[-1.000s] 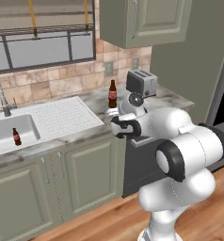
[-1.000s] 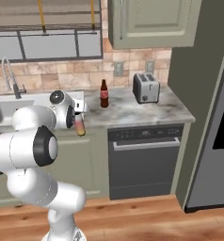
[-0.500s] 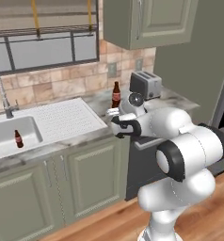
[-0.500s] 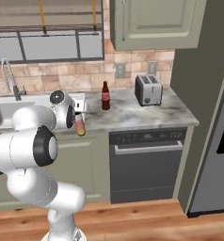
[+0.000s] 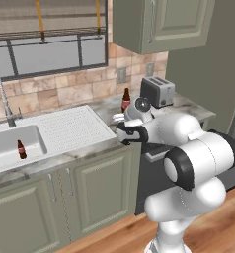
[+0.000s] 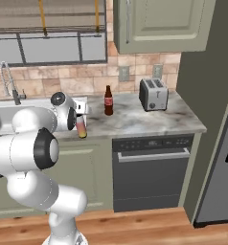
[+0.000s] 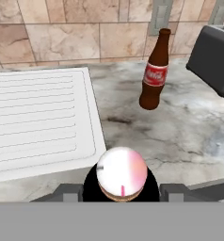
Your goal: Place the large bottle from the dining counter next to the other large bottle outside the sink, and place the small bottle from the dining counter next to the other small bottle inside the sink.
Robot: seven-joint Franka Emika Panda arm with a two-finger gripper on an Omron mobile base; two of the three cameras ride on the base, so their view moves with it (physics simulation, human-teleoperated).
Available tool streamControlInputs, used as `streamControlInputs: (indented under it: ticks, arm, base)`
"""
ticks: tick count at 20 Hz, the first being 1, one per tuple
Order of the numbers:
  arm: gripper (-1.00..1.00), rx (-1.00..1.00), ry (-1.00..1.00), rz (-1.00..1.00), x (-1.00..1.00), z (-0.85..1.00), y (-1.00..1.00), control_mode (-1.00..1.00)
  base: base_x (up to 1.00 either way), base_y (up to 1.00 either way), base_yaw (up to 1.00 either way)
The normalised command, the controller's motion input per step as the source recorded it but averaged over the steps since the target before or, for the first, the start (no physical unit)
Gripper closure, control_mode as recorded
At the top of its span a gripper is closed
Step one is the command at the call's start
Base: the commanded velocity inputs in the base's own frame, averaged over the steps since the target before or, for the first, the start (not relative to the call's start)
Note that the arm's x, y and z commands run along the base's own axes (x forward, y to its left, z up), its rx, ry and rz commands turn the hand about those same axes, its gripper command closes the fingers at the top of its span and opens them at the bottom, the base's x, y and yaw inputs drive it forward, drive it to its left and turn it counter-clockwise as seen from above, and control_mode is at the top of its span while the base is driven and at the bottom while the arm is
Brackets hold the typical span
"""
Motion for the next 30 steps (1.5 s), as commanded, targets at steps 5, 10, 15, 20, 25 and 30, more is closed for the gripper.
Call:
streamControlInputs:
  ticks: [5,10,15,20,25,30]
  arm:
    - [1.00,0.00,0.00,0.00,0.00,0.00,0.00,1.00]
    - [1.00,0.00,0.00,0.00,0.00,0.00,0.00,1.00]
    - [1.00,0.00,0.00,0.00,0.00,0.00,0.00,1.00]
    - [1.00,0.00,0.00,0.00,0.00,0.00,0.00,1.00]
    - [1.00,0.00,0.00,0.00,0.00,0.00,0.00,1.00]
    - [1.00,0.00,0.00,0.00,0.00,0.00,0.00,1.00]
  base:
    - [0.34,-0.14,0.02]
    - [0.24,-0.20,0.02]
    - [0.27,-0.25,0.01]
    - [0.31,-0.32,0.01]
    - [0.36,-0.22,0.00]
    - [0.36,-0.01,0.00]
